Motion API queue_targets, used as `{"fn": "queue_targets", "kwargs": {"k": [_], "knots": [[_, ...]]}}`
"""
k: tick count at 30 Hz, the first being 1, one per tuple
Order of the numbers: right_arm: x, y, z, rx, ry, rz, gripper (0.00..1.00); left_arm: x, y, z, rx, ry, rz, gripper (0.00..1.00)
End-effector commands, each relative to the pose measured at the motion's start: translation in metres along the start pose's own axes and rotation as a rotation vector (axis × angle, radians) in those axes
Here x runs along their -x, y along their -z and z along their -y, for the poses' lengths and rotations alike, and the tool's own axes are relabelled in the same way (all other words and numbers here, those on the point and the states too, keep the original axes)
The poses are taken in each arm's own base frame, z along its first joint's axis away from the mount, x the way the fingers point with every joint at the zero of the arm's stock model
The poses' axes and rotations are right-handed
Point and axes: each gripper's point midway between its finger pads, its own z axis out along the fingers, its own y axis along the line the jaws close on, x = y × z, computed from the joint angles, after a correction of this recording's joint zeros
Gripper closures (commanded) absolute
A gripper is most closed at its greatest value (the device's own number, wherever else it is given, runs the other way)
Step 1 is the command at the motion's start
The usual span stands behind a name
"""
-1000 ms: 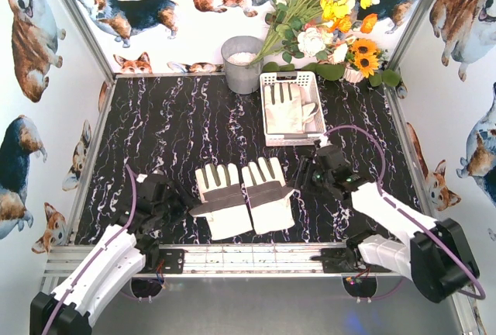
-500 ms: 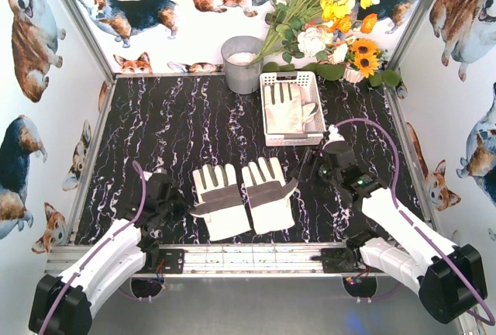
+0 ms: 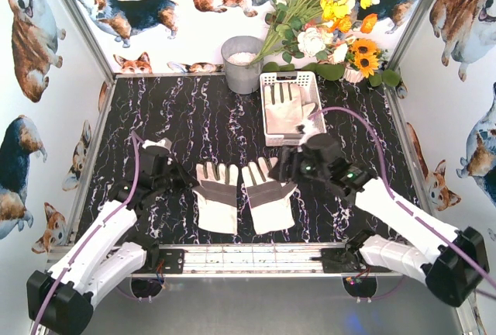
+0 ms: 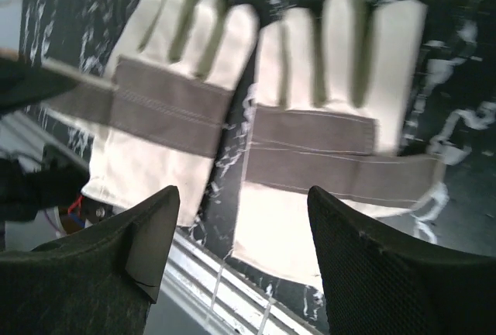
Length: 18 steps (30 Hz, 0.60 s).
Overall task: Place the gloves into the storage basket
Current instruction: Pick up the glove from the center of the board.
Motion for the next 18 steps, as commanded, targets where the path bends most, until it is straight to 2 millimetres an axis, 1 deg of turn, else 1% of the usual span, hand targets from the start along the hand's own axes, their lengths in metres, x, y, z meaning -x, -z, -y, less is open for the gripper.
{"fn": "queue_targets", "kwargs": {"k": [1,2,5,9,12,15,18], "knots": [[0.020,-0.001,-0.065,0.127,0.161,0.115,0.31,0.015,0.011,0.038,-0.130,0.044,0.014,1.00],[0.018,-0.002,-0.076,0.141,0.185,0.130,0.31,0.016,0.011,0.042,-0.142,0.055,0.011,1.00],[0.013,-0.008,-0.098,0.126,0.237,0.150,0.31,0.015,0.010,0.052,-0.179,0.087,-0.011,1.00],[0.005,-0.018,-0.120,0.061,0.319,0.162,0.28,0.021,0.011,0.065,-0.222,0.134,-0.012,1.00],[-0.002,-0.027,-0.136,0.057,0.335,0.150,0.27,0.028,0.013,0.084,-0.325,0.149,0.006,1.00],[-0.009,-0.038,-0.150,0.058,0.352,0.135,0.26,0.027,0.009,0.095,-0.396,0.185,-0.014,1.00],[-0.014,-0.049,-0.155,0.030,0.387,0.131,0.24,0.028,0.007,0.099,-0.405,0.187,-0.023,1.00]]}}
